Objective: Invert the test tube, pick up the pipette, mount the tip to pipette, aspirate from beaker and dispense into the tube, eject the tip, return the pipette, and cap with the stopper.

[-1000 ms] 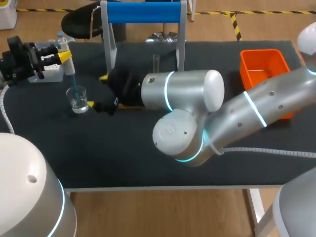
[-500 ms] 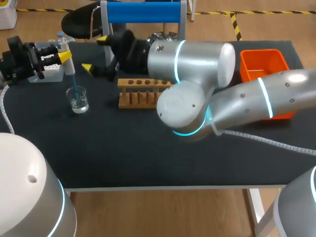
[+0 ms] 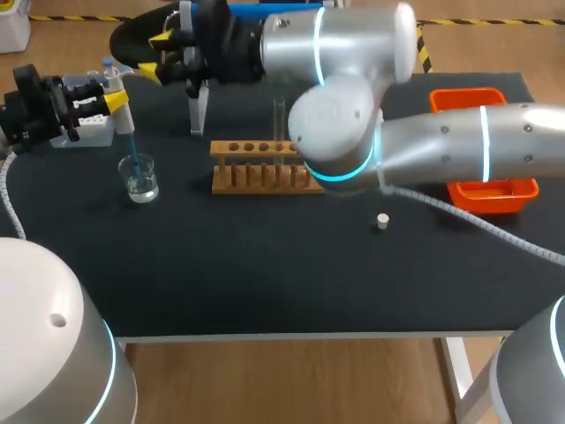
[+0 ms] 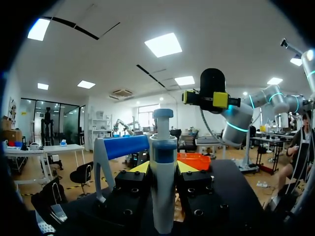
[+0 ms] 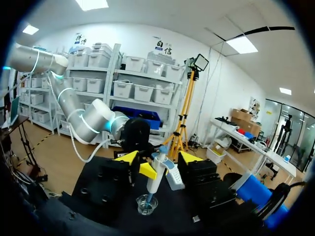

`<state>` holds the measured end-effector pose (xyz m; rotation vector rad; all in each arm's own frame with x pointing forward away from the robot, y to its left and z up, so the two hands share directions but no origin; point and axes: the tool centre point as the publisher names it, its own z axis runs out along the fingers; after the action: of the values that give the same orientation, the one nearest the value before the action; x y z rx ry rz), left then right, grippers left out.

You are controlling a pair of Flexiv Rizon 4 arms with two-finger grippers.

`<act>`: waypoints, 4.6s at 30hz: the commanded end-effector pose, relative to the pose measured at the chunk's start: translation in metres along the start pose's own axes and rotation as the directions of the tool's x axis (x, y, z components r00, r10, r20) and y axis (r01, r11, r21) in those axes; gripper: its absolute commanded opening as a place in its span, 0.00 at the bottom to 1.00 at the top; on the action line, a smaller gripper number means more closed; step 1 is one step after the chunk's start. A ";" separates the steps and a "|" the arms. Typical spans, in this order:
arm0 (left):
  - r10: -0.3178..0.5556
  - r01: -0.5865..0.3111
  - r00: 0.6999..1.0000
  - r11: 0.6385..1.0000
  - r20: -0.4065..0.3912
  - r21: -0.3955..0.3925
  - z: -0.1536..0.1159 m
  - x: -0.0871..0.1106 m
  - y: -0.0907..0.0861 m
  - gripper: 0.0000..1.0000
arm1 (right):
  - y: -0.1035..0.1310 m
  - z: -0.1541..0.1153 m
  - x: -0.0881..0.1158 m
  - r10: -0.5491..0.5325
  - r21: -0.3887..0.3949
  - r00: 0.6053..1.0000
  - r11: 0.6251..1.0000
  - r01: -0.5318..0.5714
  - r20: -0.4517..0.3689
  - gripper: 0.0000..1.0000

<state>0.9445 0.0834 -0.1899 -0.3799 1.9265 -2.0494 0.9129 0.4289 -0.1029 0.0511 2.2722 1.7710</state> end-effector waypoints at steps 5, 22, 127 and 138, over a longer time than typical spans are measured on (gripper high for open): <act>0.001 -0.001 1.000 1.000 0.000 0.001 0.000 0.000 0.000 0.00 | 0.012 0.018 -0.014 0.027 -0.037 0.978 0.999 -0.036 -0.207 0.00; 0.001 -0.001 1.000 1.000 0.000 0.001 0.000 0.000 0.000 0.00 | 0.025 0.049 -0.018 0.094 -0.200 0.956 0.968 -0.153 -0.277 0.00; 0.001 -0.001 1.000 1.000 0.000 0.001 0.000 0.000 0.000 0.00 | -0.008 0.092 -0.003 0.129 -0.198 0.949 0.961 -0.191 -0.287 0.00; 0.001 -0.001 1.000 1.000 0.000 0.001 0.000 0.000 0.000 0.00 | 0.032 0.052 -0.016 0.050 -0.251 0.966 0.961 -0.116 -0.255 0.61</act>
<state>0.9447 0.0832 -0.1905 -0.3790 1.9241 -2.0494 0.9430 0.5026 -0.0891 -0.1386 2.1866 2.2411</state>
